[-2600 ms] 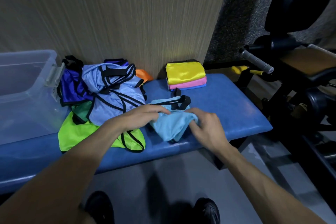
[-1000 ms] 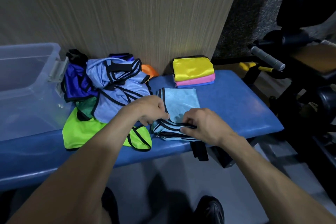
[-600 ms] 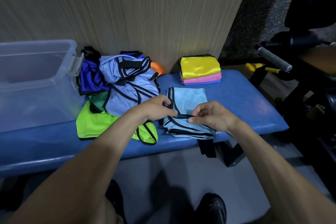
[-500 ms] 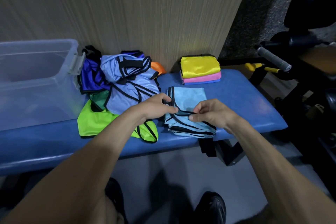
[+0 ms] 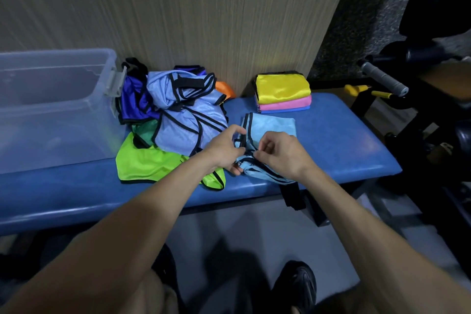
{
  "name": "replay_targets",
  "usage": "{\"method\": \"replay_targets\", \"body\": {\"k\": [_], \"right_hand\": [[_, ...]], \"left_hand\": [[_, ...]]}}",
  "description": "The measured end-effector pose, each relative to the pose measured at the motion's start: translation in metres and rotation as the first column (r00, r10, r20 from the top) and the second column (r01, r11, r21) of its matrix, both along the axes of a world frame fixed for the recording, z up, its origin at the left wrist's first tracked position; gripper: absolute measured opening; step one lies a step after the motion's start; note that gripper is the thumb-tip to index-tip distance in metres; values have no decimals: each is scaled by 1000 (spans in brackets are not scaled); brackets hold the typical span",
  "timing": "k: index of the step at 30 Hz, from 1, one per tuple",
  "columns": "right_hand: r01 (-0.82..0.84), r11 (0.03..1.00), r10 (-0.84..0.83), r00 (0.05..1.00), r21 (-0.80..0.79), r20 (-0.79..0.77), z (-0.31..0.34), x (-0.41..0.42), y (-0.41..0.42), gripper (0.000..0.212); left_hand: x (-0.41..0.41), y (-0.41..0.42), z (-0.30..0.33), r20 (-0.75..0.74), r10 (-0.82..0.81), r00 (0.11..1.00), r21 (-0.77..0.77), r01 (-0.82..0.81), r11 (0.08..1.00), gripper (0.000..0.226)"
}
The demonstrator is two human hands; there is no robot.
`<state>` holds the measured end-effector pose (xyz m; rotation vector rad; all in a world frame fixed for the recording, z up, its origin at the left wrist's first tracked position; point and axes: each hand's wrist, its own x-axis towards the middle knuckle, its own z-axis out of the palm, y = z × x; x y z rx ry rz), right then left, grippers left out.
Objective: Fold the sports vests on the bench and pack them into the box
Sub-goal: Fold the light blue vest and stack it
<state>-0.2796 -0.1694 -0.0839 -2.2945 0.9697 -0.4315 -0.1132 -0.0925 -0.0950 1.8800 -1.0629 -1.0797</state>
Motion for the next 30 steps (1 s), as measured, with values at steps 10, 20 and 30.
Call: {"method": "replay_targets", "body": {"k": [10, 20, 30], "right_hand": [[-347, 938, 346, 938, -28, -26, -17, -32, 0, 36], [-388, 906, 339, 905, -170, -257, -10, -85, -5, 81], [-477, 598, 83, 836, -643, -543, -68, -103, 18, 92]], "left_hand": [[5, 2, 6, 347, -133, 928, -36, 155, 987, 16], [2, -6, 8, 886, -152, 437, -43, 405, 913, 50], [-23, -3, -6, 719, -500, 483, 71, 664, 744, 52]]}}
